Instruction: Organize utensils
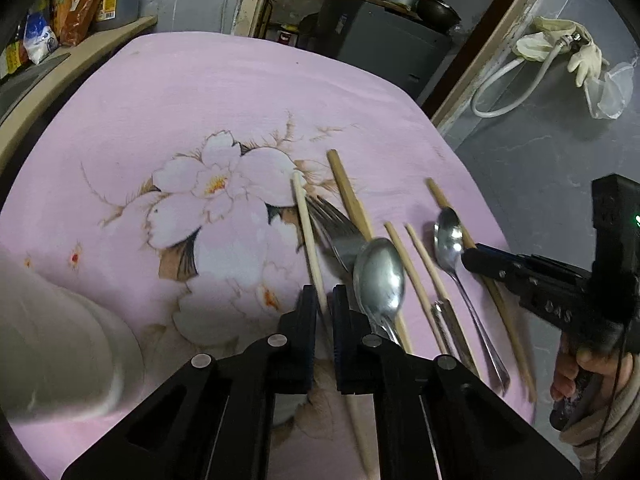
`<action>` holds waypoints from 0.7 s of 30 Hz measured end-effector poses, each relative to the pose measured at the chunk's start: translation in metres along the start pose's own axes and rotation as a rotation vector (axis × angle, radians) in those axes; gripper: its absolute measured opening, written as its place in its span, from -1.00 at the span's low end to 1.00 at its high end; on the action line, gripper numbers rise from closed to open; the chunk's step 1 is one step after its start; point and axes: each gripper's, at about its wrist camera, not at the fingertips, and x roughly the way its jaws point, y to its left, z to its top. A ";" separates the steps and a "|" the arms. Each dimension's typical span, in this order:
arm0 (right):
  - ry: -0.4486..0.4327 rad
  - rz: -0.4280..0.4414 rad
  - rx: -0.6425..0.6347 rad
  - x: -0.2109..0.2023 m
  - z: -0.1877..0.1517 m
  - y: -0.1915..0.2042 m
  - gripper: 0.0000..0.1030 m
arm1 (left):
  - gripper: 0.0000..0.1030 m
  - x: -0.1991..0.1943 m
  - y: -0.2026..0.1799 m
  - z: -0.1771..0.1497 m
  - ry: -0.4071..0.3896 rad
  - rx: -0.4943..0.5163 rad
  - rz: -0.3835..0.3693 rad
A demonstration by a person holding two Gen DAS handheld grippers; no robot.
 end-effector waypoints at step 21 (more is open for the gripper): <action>-0.556 0.200 0.009 -0.100 -0.078 0.058 -0.90 | -0.96 -0.103 -0.012 -0.051 -0.387 0.089 -0.129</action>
